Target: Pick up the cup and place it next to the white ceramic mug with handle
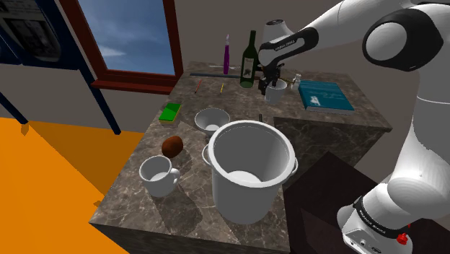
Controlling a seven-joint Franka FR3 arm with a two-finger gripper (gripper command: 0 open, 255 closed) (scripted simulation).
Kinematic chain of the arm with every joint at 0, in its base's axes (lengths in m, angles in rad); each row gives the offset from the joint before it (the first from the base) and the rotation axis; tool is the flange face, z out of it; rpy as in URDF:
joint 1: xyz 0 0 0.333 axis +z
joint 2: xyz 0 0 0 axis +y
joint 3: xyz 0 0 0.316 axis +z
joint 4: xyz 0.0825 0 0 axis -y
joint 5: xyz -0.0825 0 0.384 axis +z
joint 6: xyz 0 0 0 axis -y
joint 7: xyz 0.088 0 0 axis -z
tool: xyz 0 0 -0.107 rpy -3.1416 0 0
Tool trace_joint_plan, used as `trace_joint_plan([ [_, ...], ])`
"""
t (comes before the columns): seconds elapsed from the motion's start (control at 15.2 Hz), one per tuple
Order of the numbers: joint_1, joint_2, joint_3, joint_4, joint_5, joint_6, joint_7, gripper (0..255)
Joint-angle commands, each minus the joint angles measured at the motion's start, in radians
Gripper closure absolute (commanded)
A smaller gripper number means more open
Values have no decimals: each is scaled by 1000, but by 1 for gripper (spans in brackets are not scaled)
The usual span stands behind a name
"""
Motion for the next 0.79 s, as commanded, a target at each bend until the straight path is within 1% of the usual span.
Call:
trace_joint_plan([
  [0.0,0,1,0,-2,0,4,0,0],
  [0.33,0,1,0,-2,0,4,0,0],
  [0.4,0,1,0,-2,0,4,0,255],
  [0.73,0,1,0,-2,0,4,0,255],
])
